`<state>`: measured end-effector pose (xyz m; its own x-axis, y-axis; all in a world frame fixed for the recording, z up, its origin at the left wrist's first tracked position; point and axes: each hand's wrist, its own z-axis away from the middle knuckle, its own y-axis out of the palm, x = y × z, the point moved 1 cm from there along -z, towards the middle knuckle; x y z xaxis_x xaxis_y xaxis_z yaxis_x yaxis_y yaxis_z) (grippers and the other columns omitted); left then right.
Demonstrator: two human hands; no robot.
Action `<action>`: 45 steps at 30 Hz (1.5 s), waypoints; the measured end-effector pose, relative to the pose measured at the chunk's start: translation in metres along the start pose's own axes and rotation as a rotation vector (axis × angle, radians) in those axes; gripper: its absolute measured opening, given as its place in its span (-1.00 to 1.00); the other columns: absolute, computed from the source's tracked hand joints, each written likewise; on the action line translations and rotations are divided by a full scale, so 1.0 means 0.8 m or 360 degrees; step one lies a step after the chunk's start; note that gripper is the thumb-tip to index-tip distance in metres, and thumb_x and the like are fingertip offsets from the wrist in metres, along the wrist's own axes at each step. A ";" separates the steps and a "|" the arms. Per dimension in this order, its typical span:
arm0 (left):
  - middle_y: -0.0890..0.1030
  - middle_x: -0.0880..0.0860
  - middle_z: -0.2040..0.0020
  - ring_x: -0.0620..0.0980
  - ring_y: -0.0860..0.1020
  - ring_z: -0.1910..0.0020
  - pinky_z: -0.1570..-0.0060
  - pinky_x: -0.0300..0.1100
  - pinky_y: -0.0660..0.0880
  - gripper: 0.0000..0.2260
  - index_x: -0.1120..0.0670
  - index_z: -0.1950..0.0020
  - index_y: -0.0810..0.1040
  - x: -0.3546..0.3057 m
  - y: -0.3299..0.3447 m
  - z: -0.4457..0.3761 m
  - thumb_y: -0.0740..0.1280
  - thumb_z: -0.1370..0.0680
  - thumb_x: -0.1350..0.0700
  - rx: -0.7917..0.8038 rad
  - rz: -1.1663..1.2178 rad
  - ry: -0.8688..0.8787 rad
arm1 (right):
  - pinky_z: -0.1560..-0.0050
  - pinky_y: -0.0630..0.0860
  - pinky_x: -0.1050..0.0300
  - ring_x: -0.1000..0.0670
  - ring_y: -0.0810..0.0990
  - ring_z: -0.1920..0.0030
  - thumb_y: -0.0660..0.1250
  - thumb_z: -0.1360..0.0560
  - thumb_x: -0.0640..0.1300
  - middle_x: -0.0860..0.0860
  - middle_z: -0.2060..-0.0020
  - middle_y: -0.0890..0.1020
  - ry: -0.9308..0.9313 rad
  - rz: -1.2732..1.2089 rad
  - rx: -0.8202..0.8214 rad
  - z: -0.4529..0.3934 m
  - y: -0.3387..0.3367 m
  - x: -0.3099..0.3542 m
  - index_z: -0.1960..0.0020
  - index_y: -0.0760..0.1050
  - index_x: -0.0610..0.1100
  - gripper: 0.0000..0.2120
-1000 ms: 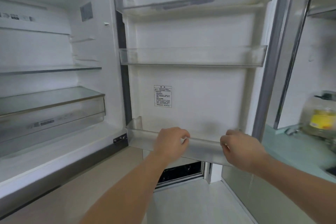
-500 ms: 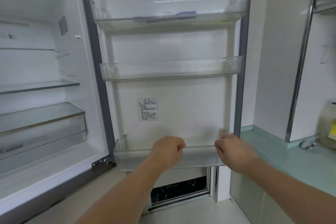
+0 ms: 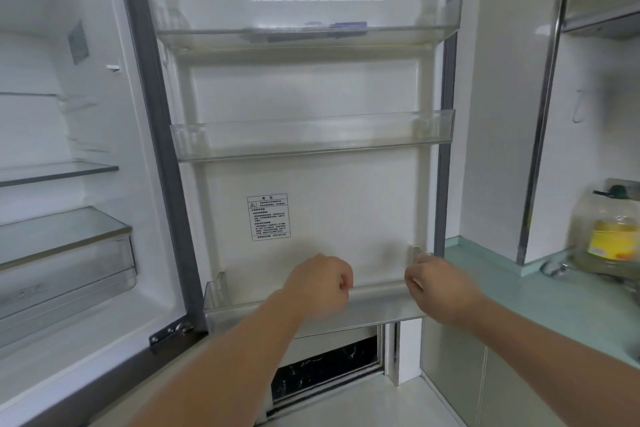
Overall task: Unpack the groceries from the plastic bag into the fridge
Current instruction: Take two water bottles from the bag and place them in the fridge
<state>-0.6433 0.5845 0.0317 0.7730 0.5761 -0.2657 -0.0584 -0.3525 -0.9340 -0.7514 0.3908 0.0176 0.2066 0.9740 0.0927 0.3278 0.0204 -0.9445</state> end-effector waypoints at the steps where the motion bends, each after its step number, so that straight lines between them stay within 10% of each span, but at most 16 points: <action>1: 0.66 -0.07 0.07 -0.04 0.56 0.05 -0.03 -0.15 0.51 -0.81 -0.04 0.06 0.63 0.002 0.000 -0.002 0.27 -0.45 0.17 0.0004 0.0025 0.0039 | 0.00 0.50 0.05 -0.04 0.50 -0.15 0.12 -0.57 -0.03 0.05 -0.02 0.48 0.0034 -0.0006 -0.0008 0.004 -0.001 0.003 -0.03 0.54 -0.02 -0.78; 6: 0.56 -0.10 -0.03 -0.07 0.51 0.00 -0.08 -0.11 0.48 -0.71 -0.09 -0.23 0.49 0.002 0.011 -0.010 0.32 -0.51 0.06 0.0061 0.0267 0.0261 | -0.19 0.41 0.08 -0.06 0.43 -0.28 0.19 -0.54 0.04 0.02 -0.28 0.43 0.0336 0.0053 -0.0032 0.038 -0.012 0.018 -0.38 0.33 0.03 -0.59; 12: 0.51 -0.01 -0.30 0.02 0.42 -0.30 -0.22 -0.09 0.40 -0.52 -0.07 -0.42 0.37 -0.041 0.025 -0.003 0.32 -0.50 0.00 0.0012 0.0197 0.0758 | -0.25 0.39 0.02 -0.08 0.41 -0.31 0.20 -0.54 0.05 -0.01 -0.30 0.42 0.0759 0.0310 0.0043 0.125 -0.043 0.039 -0.39 0.29 0.04 -0.56; 22: 0.53 -0.03 -0.29 -0.01 0.47 -0.26 -0.19 -0.15 0.41 -0.60 -0.06 -0.36 0.45 -0.231 0.031 0.082 0.32 -0.52 -0.02 0.0120 0.0396 0.1379 | -0.14 0.40 0.03 -0.05 0.45 -0.21 0.22 -0.53 0.07 0.02 -0.21 0.46 0.1434 0.0599 -0.0137 0.379 -0.168 0.067 -0.37 0.33 0.04 -0.58; 45: 0.46 -0.11 -0.31 -0.04 0.43 -0.28 -0.15 -0.11 0.41 -0.59 -0.16 -0.36 0.39 -0.610 0.028 0.613 0.25 -0.51 -0.14 0.0615 0.0504 0.2461 | 0.00 0.46 0.08 -0.07 0.49 -0.19 0.26 -0.46 0.28 0.02 -0.14 0.48 0.2871 0.0769 -0.0372 1.015 -0.297 0.337 -0.32 0.35 0.05 -0.49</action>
<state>-1.3316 0.6569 0.0233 0.5485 -0.8141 -0.1908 -0.2921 0.0273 -0.9560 -1.5219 0.8314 0.0110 0.8497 -0.4918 0.1900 0.0231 -0.3253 -0.9453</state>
